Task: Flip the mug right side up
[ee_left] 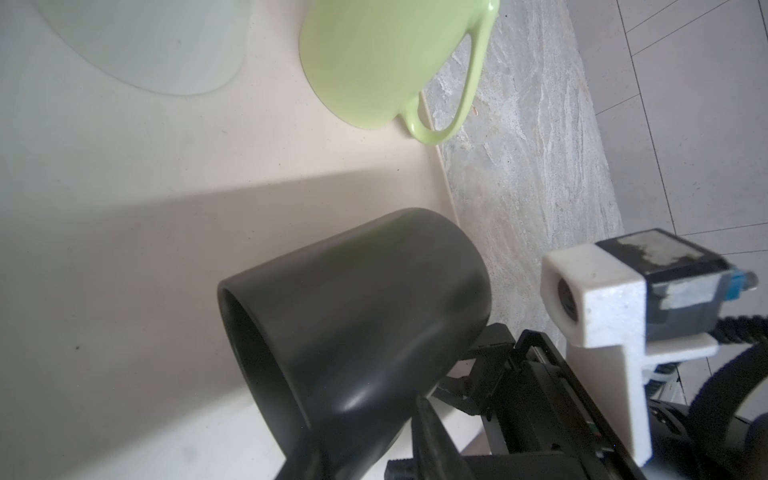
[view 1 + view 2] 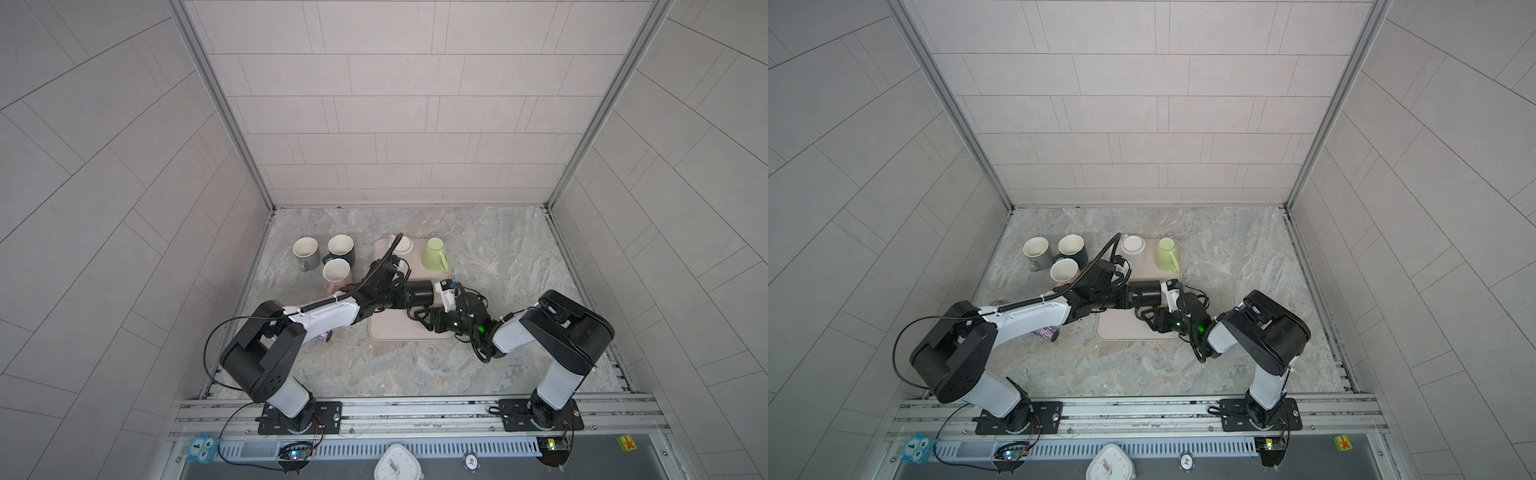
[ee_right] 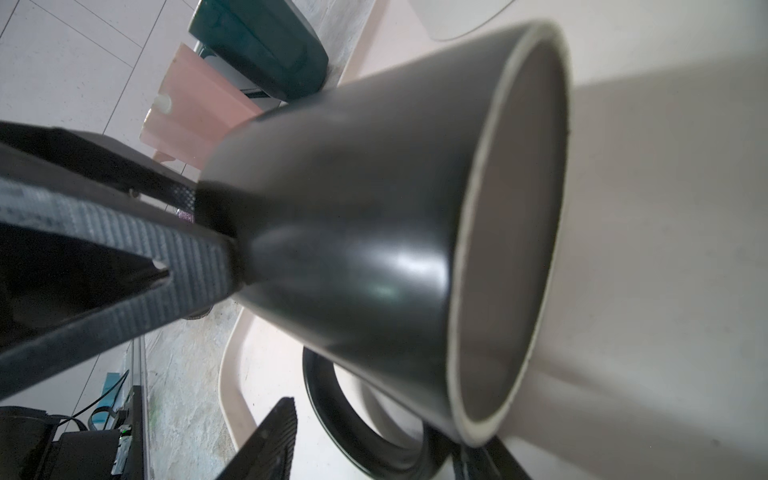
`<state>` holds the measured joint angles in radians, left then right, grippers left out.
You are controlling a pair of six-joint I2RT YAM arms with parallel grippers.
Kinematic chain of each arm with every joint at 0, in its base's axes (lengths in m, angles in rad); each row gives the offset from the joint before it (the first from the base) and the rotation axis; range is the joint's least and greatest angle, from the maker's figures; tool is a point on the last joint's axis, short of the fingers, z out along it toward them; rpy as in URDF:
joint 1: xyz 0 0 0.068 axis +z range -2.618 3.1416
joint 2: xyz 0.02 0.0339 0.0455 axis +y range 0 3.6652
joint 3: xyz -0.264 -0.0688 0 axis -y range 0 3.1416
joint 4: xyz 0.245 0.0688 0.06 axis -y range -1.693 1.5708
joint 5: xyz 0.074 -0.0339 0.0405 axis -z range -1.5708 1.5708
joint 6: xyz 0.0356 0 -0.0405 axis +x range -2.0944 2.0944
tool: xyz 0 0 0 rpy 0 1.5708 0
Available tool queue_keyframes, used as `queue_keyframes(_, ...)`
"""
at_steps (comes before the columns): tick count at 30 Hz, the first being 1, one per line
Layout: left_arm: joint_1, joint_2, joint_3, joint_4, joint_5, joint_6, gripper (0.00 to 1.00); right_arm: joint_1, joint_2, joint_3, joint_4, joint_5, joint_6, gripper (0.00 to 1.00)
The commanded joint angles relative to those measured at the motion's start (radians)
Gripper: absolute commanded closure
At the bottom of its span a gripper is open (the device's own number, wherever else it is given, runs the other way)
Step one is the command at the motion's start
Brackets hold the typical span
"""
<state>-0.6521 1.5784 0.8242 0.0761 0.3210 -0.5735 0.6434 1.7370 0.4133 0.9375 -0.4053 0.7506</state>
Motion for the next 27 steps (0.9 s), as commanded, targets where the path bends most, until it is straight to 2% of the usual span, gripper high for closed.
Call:
queue_keyframes(1, -0.008, 0.06, 0.006, -0.083, 0.005, 0.017, 0.68, 0.016, -0.023, 0.014, -0.029, -0.022, -0.041, 0.41)
queue_keyframes(6, -0.008, 0.084, 0.02, -0.09, 0.014, 0.017, 0.68, 0.016, -0.03, 0.013, 0.002, -0.03, -0.056, 0.43)
queue_keyframes(13, -0.006, 0.113, 0.042, -0.139, 0.015, 0.03, 0.68, 0.009, 0.013, -0.016, 0.181, -0.049, -0.004, 0.46)
queue_keyframes(17, -0.001, 0.126, 0.049, -0.158, 0.013, 0.037, 0.67, 0.006, -0.012, -0.028, 0.178, -0.033, -0.015, 0.46)
queue_keyframes(24, 0.01, 0.156, 0.055, -0.173, 0.013, 0.038, 0.57, -0.001, -0.063, -0.058, 0.174, -0.003, -0.033, 0.49)
queue_keyframes(27, 0.011, 0.168, 0.055, -0.164, 0.024, 0.037, 0.56, -0.001, -0.054, -0.054, 0.177, -0.006, -0.034, 0.49)
